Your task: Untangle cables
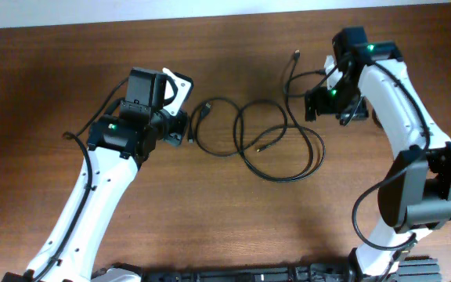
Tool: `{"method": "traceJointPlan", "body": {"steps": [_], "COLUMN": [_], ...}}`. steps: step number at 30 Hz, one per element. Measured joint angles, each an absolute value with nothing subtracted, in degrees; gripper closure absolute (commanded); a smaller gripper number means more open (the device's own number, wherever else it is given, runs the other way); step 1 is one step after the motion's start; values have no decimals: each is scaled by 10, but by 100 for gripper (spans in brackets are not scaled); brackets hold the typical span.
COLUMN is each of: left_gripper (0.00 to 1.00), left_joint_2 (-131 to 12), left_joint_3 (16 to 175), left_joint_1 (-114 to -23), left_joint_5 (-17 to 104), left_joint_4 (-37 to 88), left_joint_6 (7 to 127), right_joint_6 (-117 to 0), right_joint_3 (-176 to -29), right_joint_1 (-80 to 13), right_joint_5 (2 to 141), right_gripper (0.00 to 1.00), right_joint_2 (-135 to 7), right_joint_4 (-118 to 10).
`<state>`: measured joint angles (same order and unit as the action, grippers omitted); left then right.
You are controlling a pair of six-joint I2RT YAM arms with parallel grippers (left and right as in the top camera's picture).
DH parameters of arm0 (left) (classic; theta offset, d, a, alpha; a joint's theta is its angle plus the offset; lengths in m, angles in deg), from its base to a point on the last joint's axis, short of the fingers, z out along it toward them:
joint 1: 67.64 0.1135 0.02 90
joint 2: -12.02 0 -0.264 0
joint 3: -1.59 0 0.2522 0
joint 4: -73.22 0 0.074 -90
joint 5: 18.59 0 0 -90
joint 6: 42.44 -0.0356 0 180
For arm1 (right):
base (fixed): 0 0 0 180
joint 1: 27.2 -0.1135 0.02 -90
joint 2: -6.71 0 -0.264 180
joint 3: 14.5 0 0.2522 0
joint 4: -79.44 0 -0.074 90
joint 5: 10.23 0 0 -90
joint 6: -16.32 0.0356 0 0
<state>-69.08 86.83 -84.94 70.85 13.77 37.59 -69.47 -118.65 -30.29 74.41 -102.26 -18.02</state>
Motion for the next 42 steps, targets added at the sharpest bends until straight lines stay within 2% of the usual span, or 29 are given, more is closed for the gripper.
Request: {"method": "traceJointPlan", "body": {"steps": [3, 5, 10, 17, 23, 27, 35, 39, 42], "left_gripper": [75, 74, 75, 75, 75, 75, 75, 75, 76], "left_joint_2": [-691, -691, -691, -691, -691, -691, -691, -691, -691], "left_joint_3": [868, 868, 868, 868, 868, 868, 868, 868, 868], "left_joint_1": [-849, -849, -849, -849, -849, -849, -849, -849, -849], "left_joint_5": [708, 708, 708, 708, 708, 708, 708, 708, 708], "left_joint_4": [138, 138, 138, 138, 138, 138, 138, 138, 138], "left_joint_6": [382, 385, 387, 387, 387, 387, 387, 387, 387], "right_joint_6": [-695, -693, -693, -692, -691, -689, -691, -691, -691], "right_joint_3": [-1130, -1092, -1034, -984, -969, -967, -968, -995, -1072], "right_joint_1": [-303, -303, -303, -303, -303, -303, -303, -303, -303], "right_joint_5": [746, 747, 748, 749, 750, 745, 730, 728, 726], "right_gripper": [15, 24, 38, 51, 81, 95, 96, 96, 96], "right_joint_2": [-1028, -1030, -1031, -1032, -1032, -1032, -1032, -1032, -1033], "right_joint_4": [-234, -271, -334, -395, -402, -402, -375, -308, -239]}}
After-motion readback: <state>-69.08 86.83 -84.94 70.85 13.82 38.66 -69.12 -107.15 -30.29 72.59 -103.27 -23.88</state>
